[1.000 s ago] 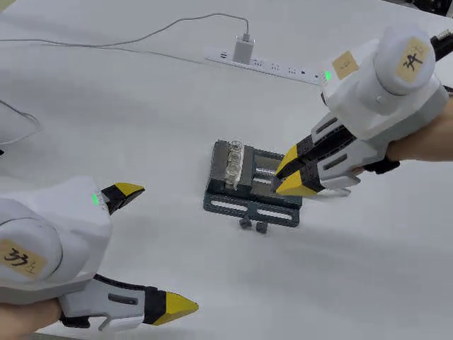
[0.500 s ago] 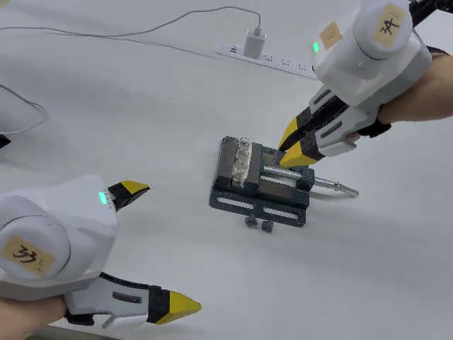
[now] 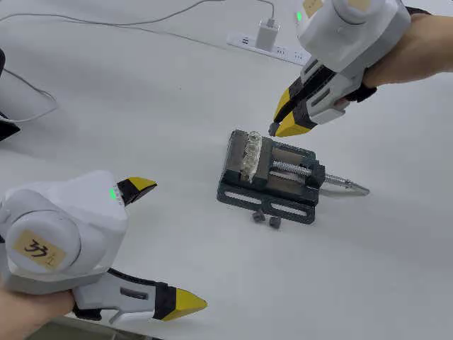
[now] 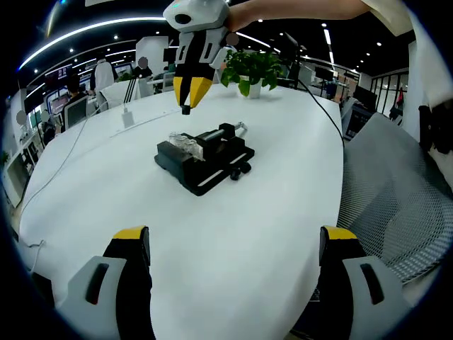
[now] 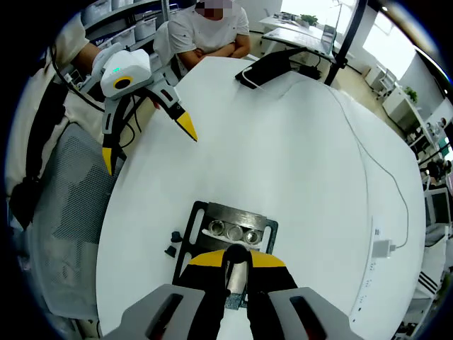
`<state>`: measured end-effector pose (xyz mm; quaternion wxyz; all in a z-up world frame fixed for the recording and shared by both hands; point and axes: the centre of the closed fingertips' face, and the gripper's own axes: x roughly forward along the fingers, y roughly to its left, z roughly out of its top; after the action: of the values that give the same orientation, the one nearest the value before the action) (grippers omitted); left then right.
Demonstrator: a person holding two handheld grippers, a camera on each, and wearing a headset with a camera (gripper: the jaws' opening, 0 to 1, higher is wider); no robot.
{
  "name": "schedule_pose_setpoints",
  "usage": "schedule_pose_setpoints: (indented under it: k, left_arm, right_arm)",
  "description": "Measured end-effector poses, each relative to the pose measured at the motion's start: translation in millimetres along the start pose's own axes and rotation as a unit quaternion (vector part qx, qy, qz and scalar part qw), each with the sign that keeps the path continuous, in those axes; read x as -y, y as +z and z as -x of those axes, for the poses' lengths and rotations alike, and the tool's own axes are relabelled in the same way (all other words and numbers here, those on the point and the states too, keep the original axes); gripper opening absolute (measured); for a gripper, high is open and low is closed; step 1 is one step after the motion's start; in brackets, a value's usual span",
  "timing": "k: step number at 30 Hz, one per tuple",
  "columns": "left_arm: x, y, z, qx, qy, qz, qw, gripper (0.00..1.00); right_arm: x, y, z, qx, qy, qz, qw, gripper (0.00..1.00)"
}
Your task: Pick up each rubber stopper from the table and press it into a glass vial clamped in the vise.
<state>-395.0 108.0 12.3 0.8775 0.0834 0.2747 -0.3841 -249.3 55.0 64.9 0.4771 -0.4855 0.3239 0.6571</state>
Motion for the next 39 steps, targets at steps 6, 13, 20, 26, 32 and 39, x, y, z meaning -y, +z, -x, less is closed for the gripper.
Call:
schedule_pose_setpoints:
  k: [6,13,20,26,32,39]
  left_arm:
    - [-0.4,-0.7,-1.3,0.0,0.002,0.004,1.0,0.99]
    - [-2.0,-1.7,-2.1,-0.001,0.005,0.01,0.9999,0.99]
    - [-1.0,-3.2,-4.2,-0.001,0.005,0.015,0.9999,0.99]
    - [-0.2,-3.6,-5.5,-0.002,0.004,0.019,0.9998,0.99]
    - [0.4,-4.0,-6.4,-0.001,0.003,0.021,0.9998,0.99]
    - [0.6,-5.8,-7.0,-0.003,0.002,0.023,0.9997,0.99]
  right_arm:
    - [9.1,0.3,-6.9,-0.014,0.002,0.02,0.9997,0.06]
    - [17.5,-3.0,-17.5,-0.028,0.005,0.036,0.9989,0.06]
    - [30.9,-7.4,-26.8,-0.036,0.01,0.049,0.9981,0.06]
    - [28.6,-5.9,-32.2,-0.037,0.014,0.052,0.9979,0.06]
    - [23.2,-6.2,-33.1,-0.042,0.016,0.054,0.9975,0.06]
    - [23.2,-6.5,-35.4,-0.041,0.02,0.05,0.9977,0.06]
